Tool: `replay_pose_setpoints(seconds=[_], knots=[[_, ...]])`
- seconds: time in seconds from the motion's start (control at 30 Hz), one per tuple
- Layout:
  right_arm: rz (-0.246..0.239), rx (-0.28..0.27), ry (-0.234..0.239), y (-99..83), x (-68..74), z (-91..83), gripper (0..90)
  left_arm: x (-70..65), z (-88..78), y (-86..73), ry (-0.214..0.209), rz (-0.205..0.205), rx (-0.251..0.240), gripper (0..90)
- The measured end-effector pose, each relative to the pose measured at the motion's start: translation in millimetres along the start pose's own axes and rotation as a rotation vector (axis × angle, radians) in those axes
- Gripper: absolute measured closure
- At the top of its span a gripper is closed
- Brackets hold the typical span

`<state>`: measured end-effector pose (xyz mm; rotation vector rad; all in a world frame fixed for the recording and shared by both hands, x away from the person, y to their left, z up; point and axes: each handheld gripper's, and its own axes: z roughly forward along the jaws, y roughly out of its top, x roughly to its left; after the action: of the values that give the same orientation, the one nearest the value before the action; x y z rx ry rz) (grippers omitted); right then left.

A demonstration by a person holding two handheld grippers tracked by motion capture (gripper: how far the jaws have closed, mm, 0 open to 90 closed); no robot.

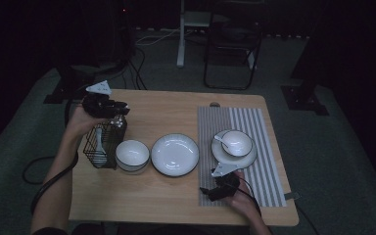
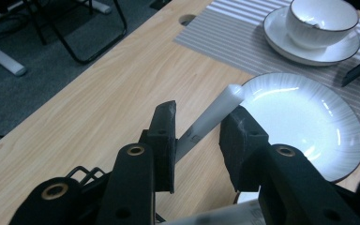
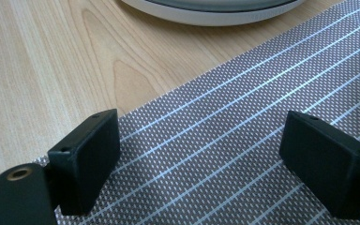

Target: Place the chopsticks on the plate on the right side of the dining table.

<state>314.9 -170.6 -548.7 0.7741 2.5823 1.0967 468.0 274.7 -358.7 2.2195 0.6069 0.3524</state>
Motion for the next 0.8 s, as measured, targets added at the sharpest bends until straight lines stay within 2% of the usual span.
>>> replay_pose_setpoints(seconds=[0.4, 0.57, 0.8], knots=[[0.0, 0.0, 0.0, 0.0, 0.0, 0.0, 12.5, 12.4, 12.9, -4.8, 0.016, -0.039, 0.051, 68.6], [0.0, 0.0, 0.0, 0.0, 0.0, 0.0, 12.6, 18.9, 19.8, -10.5, 0.041, -0.067, 0.087, 68.7], [0.0, 0.0, 0.0, 0.0, 0.0, 0.0, 12.5, 16.1, 19.4, -12.8, 0.055, -0.043, 0.088, 69.7]])
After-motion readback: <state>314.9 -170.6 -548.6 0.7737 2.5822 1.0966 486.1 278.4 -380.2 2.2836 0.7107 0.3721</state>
